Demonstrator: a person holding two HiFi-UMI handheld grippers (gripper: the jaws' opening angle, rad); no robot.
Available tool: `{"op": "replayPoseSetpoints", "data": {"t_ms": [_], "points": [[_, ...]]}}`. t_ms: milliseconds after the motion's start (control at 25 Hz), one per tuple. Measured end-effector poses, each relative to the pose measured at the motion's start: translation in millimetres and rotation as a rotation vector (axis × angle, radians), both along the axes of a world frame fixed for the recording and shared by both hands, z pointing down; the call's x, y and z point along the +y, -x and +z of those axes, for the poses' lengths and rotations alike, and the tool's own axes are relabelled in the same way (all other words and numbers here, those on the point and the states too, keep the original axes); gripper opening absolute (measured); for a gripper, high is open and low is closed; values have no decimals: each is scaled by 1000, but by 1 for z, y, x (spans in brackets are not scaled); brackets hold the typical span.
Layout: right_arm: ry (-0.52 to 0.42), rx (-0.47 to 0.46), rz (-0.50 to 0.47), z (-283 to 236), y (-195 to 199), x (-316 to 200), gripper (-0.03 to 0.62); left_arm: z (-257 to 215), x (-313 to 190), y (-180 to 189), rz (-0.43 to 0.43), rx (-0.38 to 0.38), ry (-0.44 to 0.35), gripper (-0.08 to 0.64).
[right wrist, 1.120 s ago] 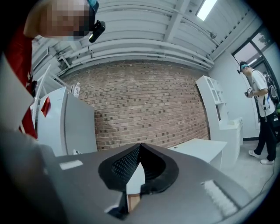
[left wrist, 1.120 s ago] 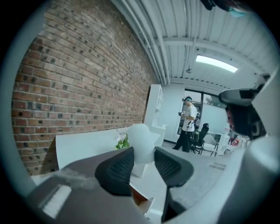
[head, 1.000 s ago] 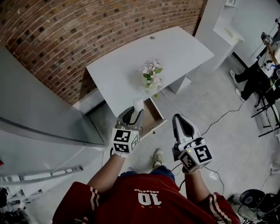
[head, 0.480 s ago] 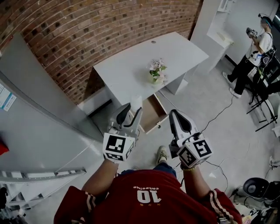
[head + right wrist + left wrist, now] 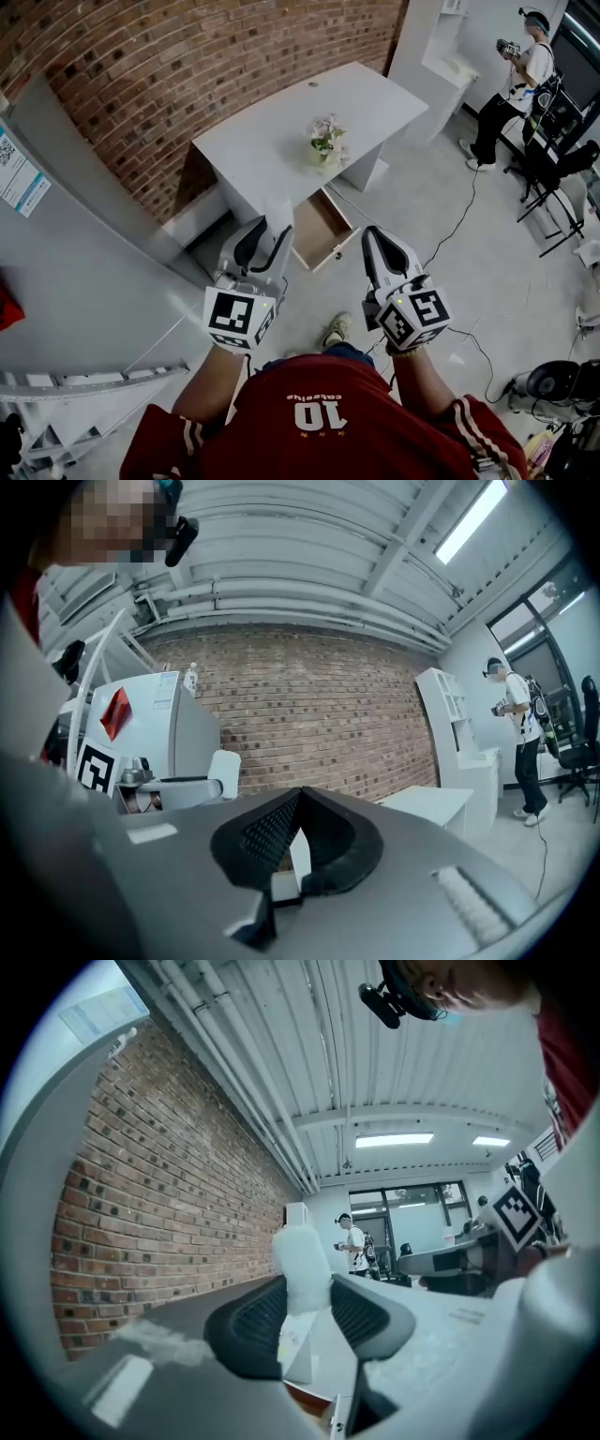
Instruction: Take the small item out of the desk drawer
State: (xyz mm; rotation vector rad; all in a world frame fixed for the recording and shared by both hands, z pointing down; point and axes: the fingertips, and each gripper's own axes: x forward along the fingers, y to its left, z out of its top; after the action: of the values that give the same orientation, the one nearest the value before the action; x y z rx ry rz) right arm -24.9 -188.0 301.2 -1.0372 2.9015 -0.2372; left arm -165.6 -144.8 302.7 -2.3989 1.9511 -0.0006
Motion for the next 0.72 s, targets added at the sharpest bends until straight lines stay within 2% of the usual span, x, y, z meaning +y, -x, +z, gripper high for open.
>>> {"op": "replayPoseSetpoints", "data": {"t_ms": [240, 400, 720], "points": [[-16, 36, 12, -3, -2, 6, 0, -4, 11, 1, -3, 14, -5, 158], [-22, 45, 37, -3, -10, 7, 0, -5, 12, -3, -1, -5, 8, 160], [-25, 37, 42, -4, -10, 16, -9, -7, 20, 0, -13, -9, 18, 163]]}}
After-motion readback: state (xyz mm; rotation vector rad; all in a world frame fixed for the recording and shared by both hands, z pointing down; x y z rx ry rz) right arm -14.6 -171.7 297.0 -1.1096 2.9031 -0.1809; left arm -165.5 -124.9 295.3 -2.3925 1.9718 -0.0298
